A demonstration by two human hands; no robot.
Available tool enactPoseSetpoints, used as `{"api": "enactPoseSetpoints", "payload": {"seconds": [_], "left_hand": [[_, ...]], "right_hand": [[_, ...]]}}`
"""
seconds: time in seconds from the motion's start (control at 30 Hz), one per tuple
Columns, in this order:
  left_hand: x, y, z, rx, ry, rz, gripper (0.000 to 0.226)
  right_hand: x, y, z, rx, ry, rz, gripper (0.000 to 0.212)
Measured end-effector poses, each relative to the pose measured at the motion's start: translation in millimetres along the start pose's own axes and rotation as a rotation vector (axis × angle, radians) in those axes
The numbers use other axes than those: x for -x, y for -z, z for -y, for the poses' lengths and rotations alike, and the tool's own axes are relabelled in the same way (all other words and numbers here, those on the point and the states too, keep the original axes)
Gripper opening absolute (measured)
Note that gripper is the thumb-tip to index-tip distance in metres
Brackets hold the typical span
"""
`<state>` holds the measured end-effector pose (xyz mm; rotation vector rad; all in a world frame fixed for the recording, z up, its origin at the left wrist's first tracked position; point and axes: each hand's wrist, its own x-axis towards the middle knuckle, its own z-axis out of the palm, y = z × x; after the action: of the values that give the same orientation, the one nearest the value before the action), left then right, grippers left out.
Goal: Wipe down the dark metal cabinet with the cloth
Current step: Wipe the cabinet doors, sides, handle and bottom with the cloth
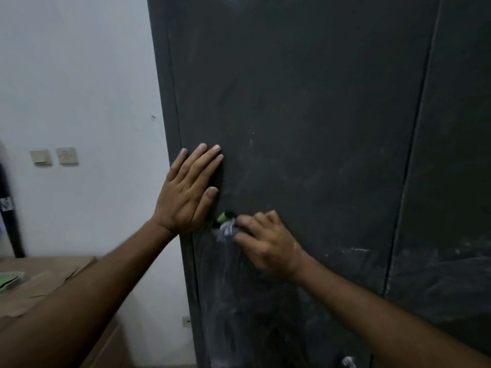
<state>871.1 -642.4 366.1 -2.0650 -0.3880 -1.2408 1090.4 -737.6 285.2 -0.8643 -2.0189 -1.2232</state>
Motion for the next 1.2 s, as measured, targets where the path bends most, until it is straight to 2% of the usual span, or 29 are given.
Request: {"api": "enactPoseSetpoints", "payload": {"seconds": [0.03,0.07,0.1,0.13,0.2,0.23,0.27,0.3,0.4,0.43,0.47,0.5,0.57,0.6,0.63,0.67,0.73,0.77,0.8,0.83,0.93,0.97,1.0,1.03,1.1,1.13,1.17,1.2], "left_hand": [[1,3,1,0.028,-0.002,0.010,0.060],[3,7,4,0.035,-0.005,0.011,0.060],[6,11,8,0.019,-0.002,0.008,0.060],[10,15,13,-0.010,0.010,0.003,0.061],[18,19,22,-0.057,0.056,-0.004,0.061],[21,20,26,-0.062,0.066,0.005,0.062],[24,20,29,-0.057,0.060,0.021,0.062],[26,19,33,-0.053,0.043,0.035,0.062],[28,19,47,-0.069,-0.022,0.067,0.061],[29,18,51,-0.075,-0.043,0.073,0.061],[29,17,54,-0.080,-0.059,0.075,0.061],[29,16,56,-0.079,-0.069,0.076,0.062],[30,13,60,-0.072,-0.083,0.067,0.063],[30,12,61,-0.073,-0.093,0.065,0.063],[30,12,63,-0.074,-0.104,0.066,0.063],[29,12,65,-0.079,-0.115,0.066,0.063],[27,17,69,-0.090,-0.132,0.072,0.062],[26,20,70,-0.090,-0.141,0.080,0.061],[25,23,71,-0.089,-0.150,0.087,0.060],[24,26,72,-0.088,-0.154,0.093,0.058],[17,35,69,-0.065,-0.135,0.104,0.054],[16,37,66,-0.055,-0.127,0.116,0.054],[15,41,65,-0.050,-0.123,0.131,0.053],[13,44,63,-0.050,-0.122,0.142,0.053],[13,51,61,-0.050,-0.118,0.169,0.053],[14,53,60,-0.045,-0.112,0.182,0.053],[15,55,58,-0.038,-0.102,0.189,0.053],[16,56,55,-0.030,-0.090,0.190,0.053]], "right_hand": [[3,5,-4,-0.003,0.137,0.099,0.019],[-5,10,-15,0.019,0.205,0.124,0.017],[-18,14,-27,0.042,0.196,0.094,0.015],[-35,16,-36,0.066,0.104,0.003,0.014],[-65,19,-45,0.067,-0.219,-0.205,0.013],[-70,14,-38,0.049,-0.334,-0.261,0.013],[-66,4,-26,0.035,-0.359,-0.272,0.014],[-57,-6,-11,0.031,-0.275,-0.225,0.016],[-32,-10,8,0.018,0.188,0.074,0.019],[-38,-4,0,0.034,0.248,0.104,0.017],[-51,1,-9,0.052,0.229,0.089,0.016],[-65,4,-16,0.063,0.122,0.023,0.015],[-93,7,-23,0.046,-0.231,-0.163,0.014],[-96,3,-16,0.021,-0.350,-0.225,0.014],[-91,-5,-3,0.008,-0.367,-0.243,0.015],[-80,-14,11,0.009,-0.266,-0.193,0.016],[-56,-22,32,0.023,0.101,0.025,0.020],[-52,-20,31,0.032,0.227,0.113,0.020],[-58,-16,24,0.042,0.261,0.144,0.019],[-69,-14,17,0.051,0.200,0.134,0.019],[-101,-15,8,0.026,-0.249,-0.097,0.021],[-100,-20,18,0.008,-0.297,-0.129,0.024],[-93,-29,33,0.000,-0.244,-0.110,0.028],[-82,-37,46,0.014,-0.100,-0.043,0.031],[-64,-37,61,0.056,0.207,0.177,0.034],[-64,-32,55,0.071,0.275,0.223,0.034],[-71,-28,46,0.082,0.262,0.222,0.033],[-81,-24,37,0.084,0.161,0.183,0.031]]}}
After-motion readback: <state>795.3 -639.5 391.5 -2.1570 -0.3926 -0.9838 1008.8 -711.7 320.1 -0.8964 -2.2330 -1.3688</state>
